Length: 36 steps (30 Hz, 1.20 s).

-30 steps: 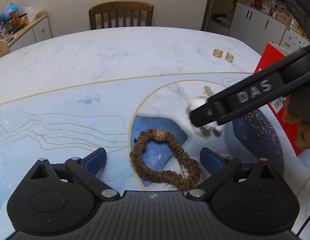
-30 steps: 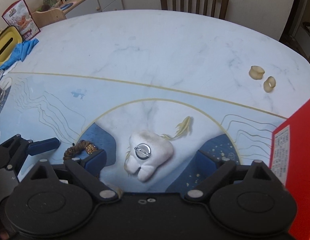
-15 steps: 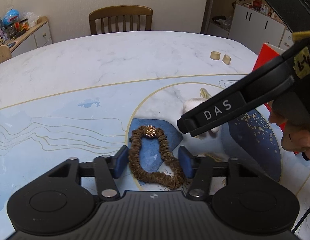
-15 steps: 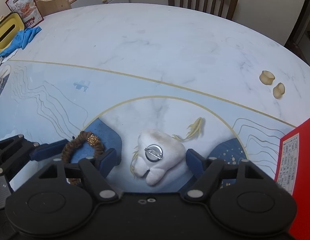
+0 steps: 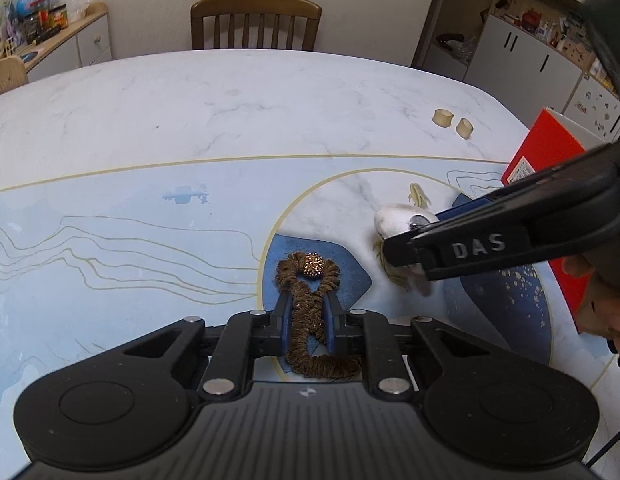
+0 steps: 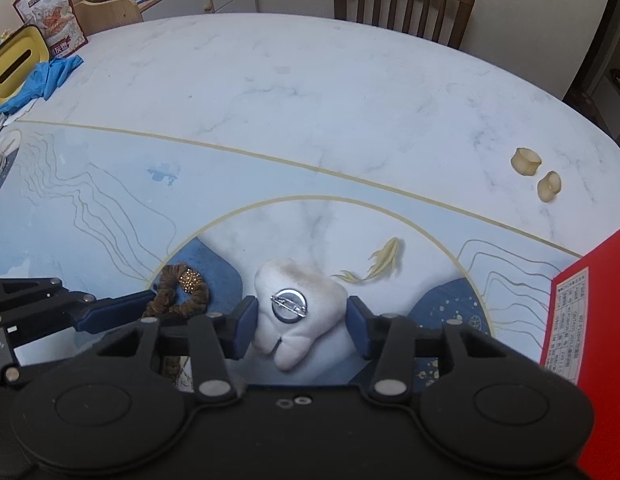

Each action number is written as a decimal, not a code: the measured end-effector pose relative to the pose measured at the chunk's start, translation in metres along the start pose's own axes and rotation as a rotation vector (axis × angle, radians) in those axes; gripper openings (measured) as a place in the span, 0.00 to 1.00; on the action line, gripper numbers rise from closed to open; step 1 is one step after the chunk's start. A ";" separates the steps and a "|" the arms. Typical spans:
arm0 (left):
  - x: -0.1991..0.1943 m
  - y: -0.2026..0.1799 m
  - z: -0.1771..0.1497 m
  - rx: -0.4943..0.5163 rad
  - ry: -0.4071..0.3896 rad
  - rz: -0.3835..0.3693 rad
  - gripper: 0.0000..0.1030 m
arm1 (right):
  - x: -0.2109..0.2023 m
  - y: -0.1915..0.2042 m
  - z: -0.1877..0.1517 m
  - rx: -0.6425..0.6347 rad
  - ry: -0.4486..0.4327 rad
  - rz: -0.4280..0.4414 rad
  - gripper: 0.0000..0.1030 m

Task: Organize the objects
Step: 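Grasp the brown bead bracelet with the left tool while the right tool grasps the white tooth toy, then carry the bracelet and tooth toy over the red box and lower them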

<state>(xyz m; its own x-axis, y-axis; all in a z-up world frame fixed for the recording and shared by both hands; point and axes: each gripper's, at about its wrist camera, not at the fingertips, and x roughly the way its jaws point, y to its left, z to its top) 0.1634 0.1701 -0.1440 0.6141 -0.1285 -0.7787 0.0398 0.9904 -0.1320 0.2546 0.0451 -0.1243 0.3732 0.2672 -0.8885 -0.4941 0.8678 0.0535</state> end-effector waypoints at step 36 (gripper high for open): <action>-0.094 -0.073 0.037 -0.014 -0.038 -0.150 0.08 | -0.185 -0.089 -0.077 0.084 -0.146 0.020 0.45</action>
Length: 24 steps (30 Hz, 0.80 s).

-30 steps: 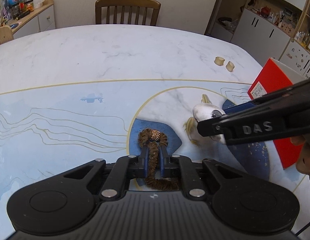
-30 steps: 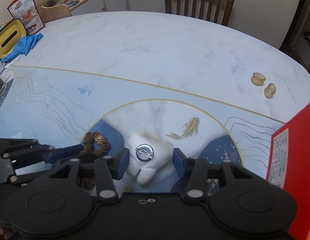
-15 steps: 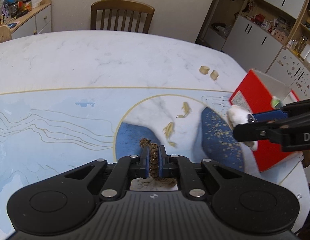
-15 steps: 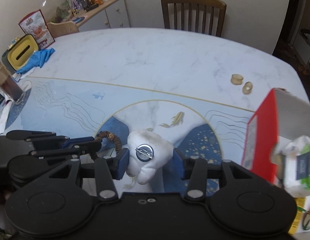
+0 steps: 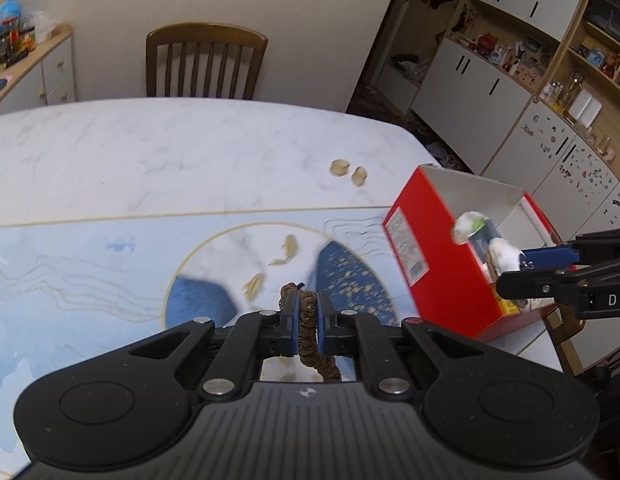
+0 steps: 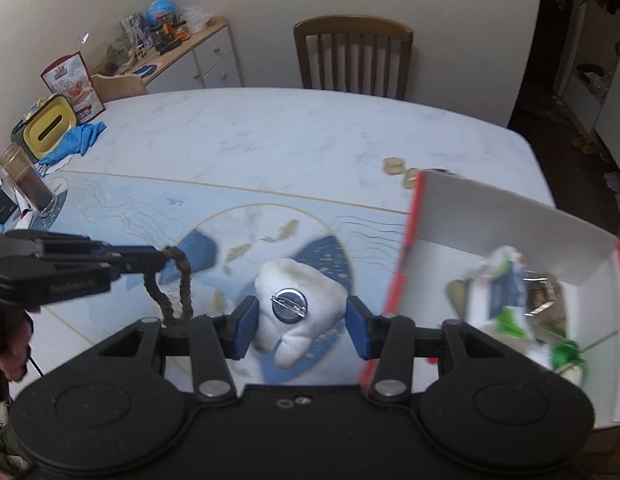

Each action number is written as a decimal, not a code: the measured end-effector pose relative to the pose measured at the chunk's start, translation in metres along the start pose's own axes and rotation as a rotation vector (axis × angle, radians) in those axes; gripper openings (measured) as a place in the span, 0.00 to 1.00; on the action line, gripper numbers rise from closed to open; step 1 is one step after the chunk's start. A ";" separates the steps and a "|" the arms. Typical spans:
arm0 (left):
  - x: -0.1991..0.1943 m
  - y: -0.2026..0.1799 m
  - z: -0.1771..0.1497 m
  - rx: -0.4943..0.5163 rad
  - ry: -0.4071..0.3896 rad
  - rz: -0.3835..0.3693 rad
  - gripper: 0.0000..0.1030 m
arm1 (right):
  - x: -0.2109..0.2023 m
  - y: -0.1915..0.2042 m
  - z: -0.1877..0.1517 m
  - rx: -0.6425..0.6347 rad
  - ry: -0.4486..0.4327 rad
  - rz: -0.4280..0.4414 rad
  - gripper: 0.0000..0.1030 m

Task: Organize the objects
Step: 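Carry the bracelet and tooth toy over the red box and lower them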

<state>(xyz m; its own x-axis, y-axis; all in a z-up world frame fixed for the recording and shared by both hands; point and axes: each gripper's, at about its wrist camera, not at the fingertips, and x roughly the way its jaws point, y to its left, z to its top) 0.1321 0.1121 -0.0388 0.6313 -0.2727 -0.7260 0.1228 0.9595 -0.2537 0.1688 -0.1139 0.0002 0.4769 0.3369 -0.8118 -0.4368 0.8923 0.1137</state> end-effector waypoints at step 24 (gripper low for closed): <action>0.033 -0.162 0.065 0.121 -0.030 -0.080 0.08 | -0.053 -0.139 -0.035 0.069 -0.031 -0.041 0.45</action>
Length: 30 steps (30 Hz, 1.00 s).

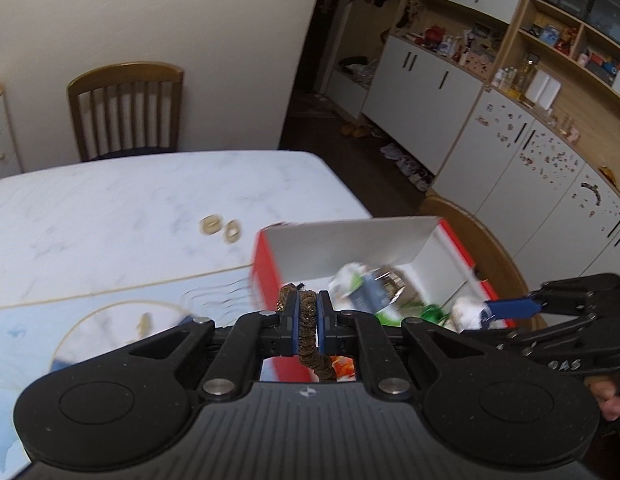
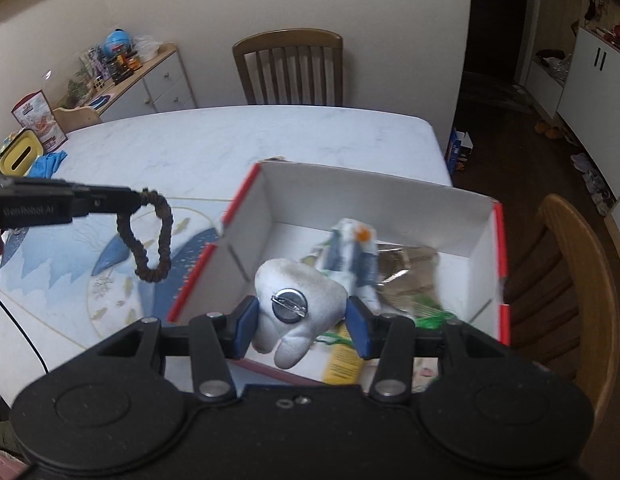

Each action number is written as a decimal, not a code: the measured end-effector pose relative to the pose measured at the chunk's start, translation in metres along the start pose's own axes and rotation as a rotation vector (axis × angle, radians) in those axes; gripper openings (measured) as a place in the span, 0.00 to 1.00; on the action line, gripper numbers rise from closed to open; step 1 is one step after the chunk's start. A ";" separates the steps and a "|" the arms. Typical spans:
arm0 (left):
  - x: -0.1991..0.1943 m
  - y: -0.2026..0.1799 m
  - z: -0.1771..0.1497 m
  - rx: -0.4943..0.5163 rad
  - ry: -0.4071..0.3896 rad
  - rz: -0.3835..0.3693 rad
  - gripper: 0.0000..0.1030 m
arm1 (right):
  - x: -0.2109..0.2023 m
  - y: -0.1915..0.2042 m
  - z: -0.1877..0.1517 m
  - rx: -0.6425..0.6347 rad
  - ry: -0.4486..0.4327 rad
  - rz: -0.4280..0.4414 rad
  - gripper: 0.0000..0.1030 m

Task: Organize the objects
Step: 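Carry the bracelet and tooth toy over the red box and lower them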

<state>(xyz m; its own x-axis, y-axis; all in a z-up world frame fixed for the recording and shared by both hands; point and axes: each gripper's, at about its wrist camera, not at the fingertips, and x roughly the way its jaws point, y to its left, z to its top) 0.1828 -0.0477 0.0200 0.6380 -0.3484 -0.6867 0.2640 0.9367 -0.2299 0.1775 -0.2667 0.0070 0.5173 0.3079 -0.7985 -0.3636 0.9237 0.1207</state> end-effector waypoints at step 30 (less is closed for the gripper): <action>0.124 -0.077 -0.007 0.107 0.274 -0.069 0.08 | 0.050 -0.079 -0.015 -0.073 0.109 -0.012 0.45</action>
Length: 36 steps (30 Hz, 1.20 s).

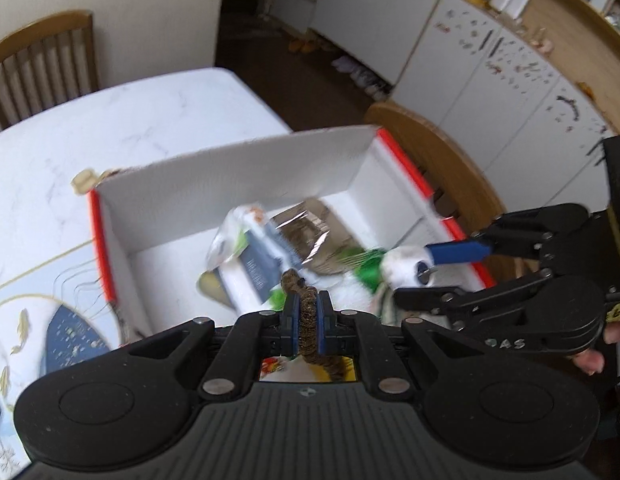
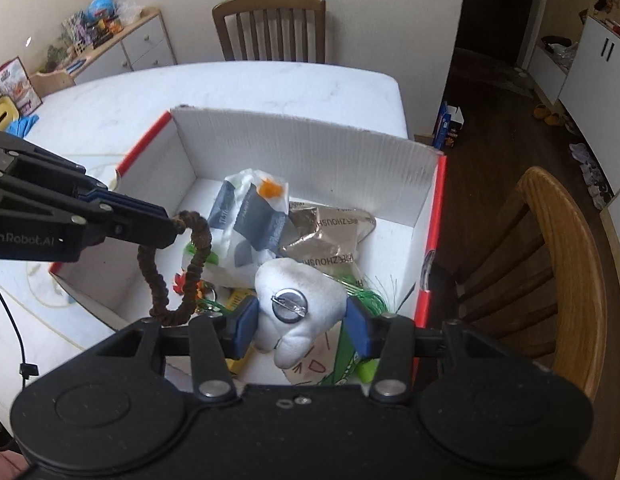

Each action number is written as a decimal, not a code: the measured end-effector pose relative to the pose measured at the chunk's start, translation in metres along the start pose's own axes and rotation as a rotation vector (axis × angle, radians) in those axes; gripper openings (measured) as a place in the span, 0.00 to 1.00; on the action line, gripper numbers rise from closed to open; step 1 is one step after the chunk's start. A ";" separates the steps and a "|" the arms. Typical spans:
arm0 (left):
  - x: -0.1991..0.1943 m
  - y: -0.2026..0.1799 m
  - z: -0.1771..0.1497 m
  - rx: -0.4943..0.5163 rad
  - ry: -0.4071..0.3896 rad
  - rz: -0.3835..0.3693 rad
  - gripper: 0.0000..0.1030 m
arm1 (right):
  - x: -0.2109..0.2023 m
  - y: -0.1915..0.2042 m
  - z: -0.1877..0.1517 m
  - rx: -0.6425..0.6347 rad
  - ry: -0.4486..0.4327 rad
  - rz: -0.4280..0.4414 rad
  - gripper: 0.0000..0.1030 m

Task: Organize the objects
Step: 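Carry the bracelet and tooth toy over the red box and lower them, then open both tools to release the bracelet and tooth toy into the box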

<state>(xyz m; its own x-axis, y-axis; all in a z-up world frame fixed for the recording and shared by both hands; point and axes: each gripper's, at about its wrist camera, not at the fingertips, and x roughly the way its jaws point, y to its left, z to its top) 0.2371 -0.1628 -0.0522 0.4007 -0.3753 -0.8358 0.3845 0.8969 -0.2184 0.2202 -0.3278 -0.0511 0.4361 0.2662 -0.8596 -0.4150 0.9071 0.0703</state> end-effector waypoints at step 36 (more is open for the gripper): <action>0.061 0.017 -0.007 0.045 0.171 0.194 0.10 | 0.052 0.009 0.005 -0.061 0.073 0.016 0.59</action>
<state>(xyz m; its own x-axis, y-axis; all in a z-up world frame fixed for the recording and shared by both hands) 0.2620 -0.1691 -0.1107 0.3254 -0.1485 -0.9338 0.3526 0.9354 -0.0259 0.2430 -0.3039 -0.0929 0.3708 0.2538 -0.8933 -0.4699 0.8810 0.0553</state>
